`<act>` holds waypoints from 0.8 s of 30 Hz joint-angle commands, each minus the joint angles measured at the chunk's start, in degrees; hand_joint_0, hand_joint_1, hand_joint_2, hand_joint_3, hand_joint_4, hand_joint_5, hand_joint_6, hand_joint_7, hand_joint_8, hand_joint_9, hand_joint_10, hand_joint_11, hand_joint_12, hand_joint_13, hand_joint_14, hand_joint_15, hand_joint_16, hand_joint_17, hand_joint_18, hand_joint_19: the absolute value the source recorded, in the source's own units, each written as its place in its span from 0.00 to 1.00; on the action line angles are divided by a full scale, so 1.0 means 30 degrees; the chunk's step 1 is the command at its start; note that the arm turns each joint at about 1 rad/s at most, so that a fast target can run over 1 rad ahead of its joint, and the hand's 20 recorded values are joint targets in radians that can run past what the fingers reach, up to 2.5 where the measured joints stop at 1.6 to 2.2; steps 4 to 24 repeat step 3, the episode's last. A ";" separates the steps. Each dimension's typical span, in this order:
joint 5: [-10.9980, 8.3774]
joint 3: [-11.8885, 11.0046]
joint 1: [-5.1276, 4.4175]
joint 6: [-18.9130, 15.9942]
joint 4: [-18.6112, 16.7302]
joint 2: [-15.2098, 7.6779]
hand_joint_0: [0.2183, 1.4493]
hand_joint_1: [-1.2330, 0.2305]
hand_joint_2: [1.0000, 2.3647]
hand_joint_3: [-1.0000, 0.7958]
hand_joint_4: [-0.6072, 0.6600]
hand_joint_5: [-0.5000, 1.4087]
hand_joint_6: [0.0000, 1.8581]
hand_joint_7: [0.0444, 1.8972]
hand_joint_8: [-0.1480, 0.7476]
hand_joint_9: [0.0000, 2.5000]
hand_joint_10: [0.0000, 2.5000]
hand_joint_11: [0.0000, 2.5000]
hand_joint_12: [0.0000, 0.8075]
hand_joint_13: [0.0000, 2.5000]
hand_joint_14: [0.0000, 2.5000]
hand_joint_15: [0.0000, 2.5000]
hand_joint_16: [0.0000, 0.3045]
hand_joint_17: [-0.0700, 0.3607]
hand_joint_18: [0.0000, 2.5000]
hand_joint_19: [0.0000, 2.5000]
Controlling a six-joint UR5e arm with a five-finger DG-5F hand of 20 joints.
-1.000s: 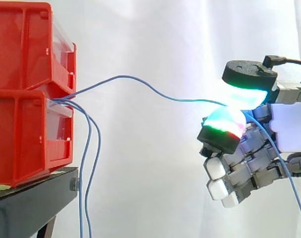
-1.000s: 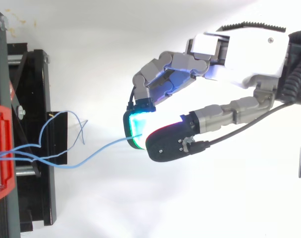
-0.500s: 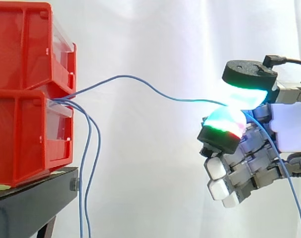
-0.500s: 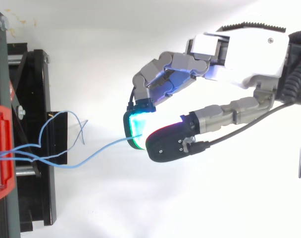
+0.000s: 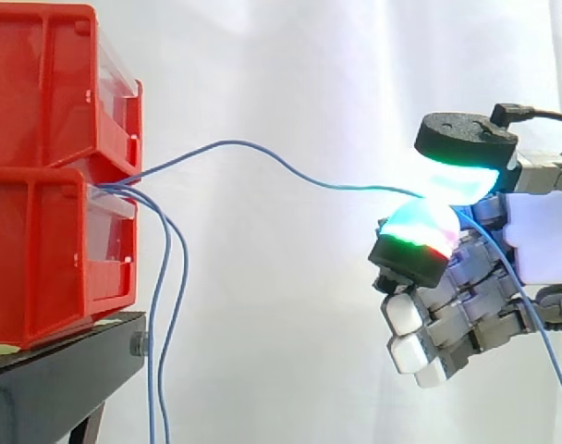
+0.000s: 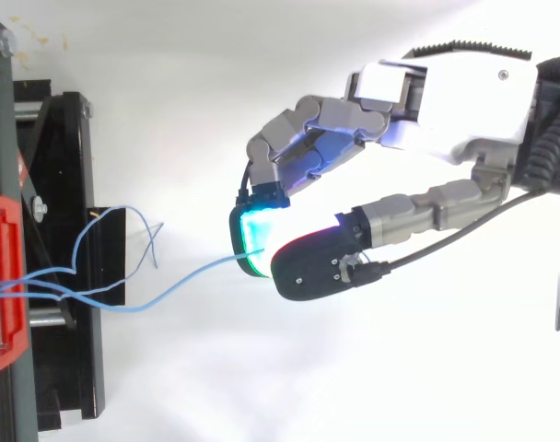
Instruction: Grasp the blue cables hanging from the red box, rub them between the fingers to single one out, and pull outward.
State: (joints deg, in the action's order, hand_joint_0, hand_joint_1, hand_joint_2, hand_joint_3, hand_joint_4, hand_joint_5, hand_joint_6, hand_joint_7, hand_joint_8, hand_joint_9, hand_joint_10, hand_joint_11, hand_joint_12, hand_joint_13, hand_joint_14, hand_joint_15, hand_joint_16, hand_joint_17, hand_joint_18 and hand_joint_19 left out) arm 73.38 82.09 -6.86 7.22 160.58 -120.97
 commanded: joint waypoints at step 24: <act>0.0003 0.0000 0.0000 -0.0003 0.0000 -0.0017 0.24 0.35 0.19 0.56 0.68 0.19 0.45 0.53 0.59 0.46 0.00 0.27 0.30 0.35 0.00 0.17 0.06 0.25 0.14 0.25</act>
